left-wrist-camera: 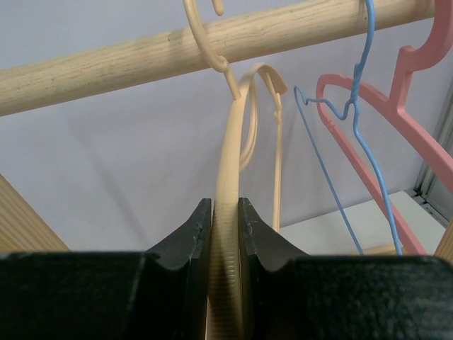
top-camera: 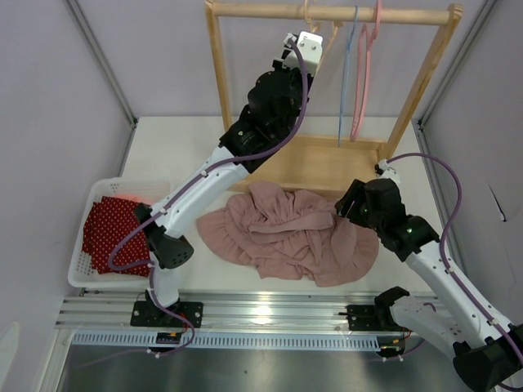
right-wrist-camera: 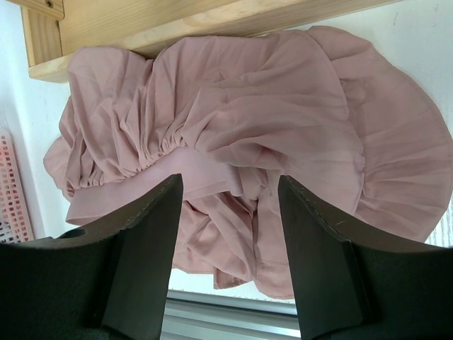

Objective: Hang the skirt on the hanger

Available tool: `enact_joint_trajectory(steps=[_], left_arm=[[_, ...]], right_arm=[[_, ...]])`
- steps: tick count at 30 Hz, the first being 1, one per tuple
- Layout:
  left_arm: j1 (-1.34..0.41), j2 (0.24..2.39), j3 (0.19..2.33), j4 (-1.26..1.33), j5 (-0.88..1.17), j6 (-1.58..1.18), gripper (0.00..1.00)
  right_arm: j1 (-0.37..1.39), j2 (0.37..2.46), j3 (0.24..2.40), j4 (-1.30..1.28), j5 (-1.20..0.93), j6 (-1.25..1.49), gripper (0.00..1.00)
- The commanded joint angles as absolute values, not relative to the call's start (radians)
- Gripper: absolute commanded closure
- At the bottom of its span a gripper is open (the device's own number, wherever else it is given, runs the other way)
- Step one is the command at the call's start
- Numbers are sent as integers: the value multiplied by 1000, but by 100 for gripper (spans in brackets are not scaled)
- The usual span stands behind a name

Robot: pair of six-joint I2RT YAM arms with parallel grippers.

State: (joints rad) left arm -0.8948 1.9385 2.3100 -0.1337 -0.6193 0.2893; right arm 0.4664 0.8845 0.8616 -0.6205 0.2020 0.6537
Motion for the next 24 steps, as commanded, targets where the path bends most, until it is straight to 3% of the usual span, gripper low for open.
enact_joint_trajectory(steps=[1,12,24], left_arm=[[-897,1836,2278,-19,-592,311,100],[-890,1769,2177,21,-577,313,100],[-890,1517,1833,51,-511,310,100]], right_arm=[[462,882,848,-594,204,640,38],[460,882,845,-594,199,638,38],[457,876,839,-597,213,623,38]])
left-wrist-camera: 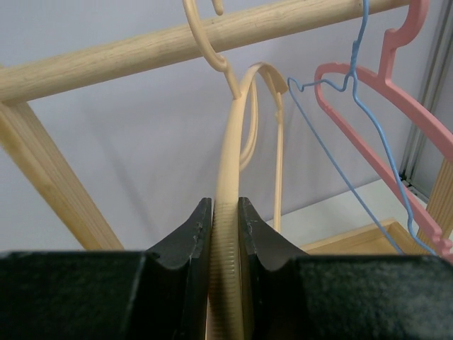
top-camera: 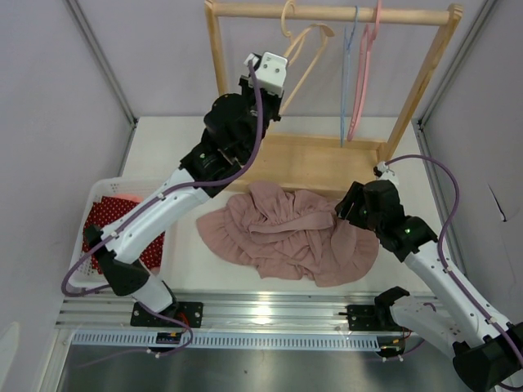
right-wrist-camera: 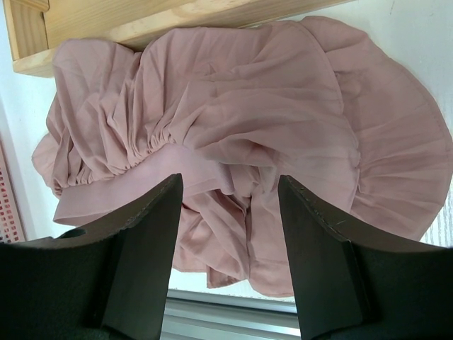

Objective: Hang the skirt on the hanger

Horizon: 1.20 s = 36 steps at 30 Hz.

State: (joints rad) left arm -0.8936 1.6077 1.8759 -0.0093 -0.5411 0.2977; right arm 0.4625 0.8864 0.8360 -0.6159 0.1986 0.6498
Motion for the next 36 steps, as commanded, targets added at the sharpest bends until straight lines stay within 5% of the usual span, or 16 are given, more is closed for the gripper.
enact_joint_trajectory(steps=[1,13,20,31,36], left_arm=[[-890,1499,1816,45,-508,307,100],[-890,1108,1438,-313,-376,112,100],[-890,850,1255,-552,-284,-20,100],[-890,678,1192,-751,-26,-114,100],[-890,658,1206,-827,29,-92,100]], right_arm=[[457,877,841,-598,213,620,38],[523,879,900,-699,213,557,41],[820,922,936,-830,411,621,46],[839,1011,853,-790,451,655,60],[830,1054,816,-729,466,670,58]])
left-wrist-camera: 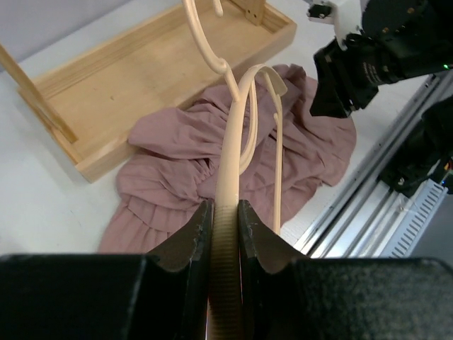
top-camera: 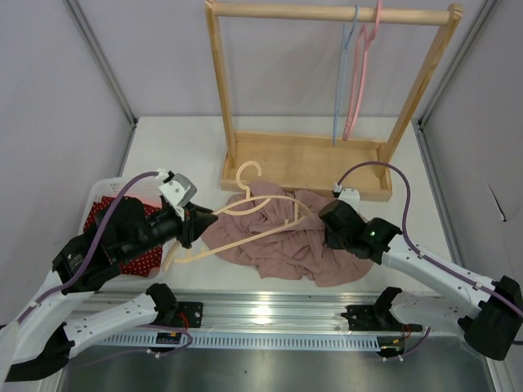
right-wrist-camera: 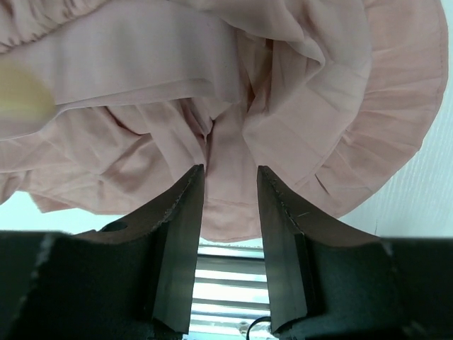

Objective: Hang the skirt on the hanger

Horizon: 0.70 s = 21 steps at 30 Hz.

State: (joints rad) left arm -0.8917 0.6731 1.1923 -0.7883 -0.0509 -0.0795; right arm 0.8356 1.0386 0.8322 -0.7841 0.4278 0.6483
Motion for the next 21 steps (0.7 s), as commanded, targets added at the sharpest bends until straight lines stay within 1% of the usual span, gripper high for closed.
enact_joint_trajectory(steps=[1,7,12,16,21], left_arm=[[-890,657,1213,-850,32,-89,100],[-890,644,1207,-900,57,-80,100],[-890,646,1193,-911,5,-84,100],[-890,657,1189,-919,-80,-87,100],[-890,661,1195,-919,-107,-83,100]], right_arm=[[825,1061,812,-716,466,672,58],[766,1117,824,-644,457,647,59],[736,1161,847,-600,449,626,57],[721,1189,868,-583,448,614,56],[710,1206,902,-577,439,600,56]])
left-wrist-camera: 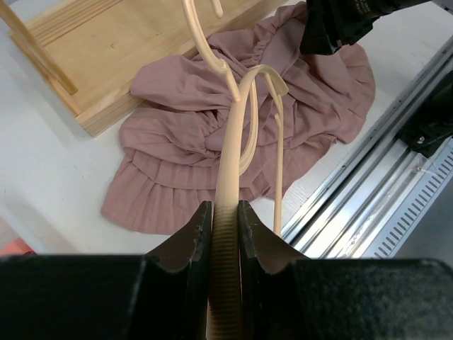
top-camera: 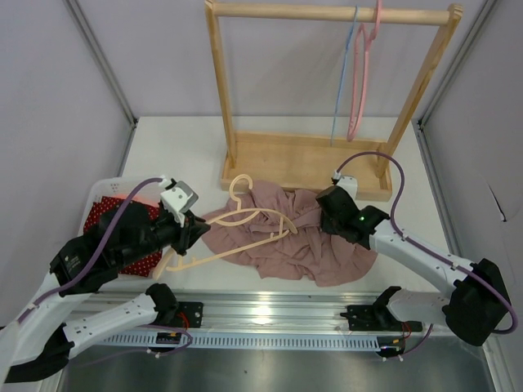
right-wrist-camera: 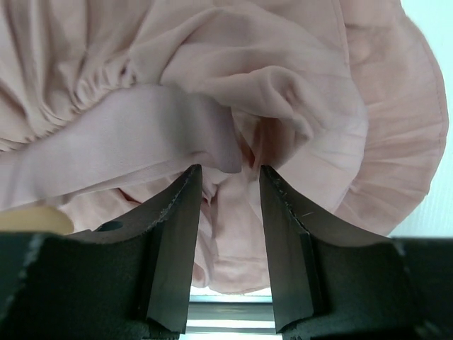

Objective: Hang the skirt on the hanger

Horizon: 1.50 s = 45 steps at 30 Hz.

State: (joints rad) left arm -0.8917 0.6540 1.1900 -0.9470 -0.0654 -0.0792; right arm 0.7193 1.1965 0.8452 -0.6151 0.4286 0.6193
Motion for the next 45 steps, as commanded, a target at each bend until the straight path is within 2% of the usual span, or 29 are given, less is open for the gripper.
enact_joint_trajectory(steps=[1,11,45], left_arm=[[-890,663,1196,-922,-107,-81,100],[-890,675,1171,-939,-175,-66,100],[-891,719,1057,-701,-133,-127,100]], right_arm=[[710,1209,907,-580,440,598,56],[698,1224,914,-563,419,594,56],[709,1238,936,-499,367,612,54]])
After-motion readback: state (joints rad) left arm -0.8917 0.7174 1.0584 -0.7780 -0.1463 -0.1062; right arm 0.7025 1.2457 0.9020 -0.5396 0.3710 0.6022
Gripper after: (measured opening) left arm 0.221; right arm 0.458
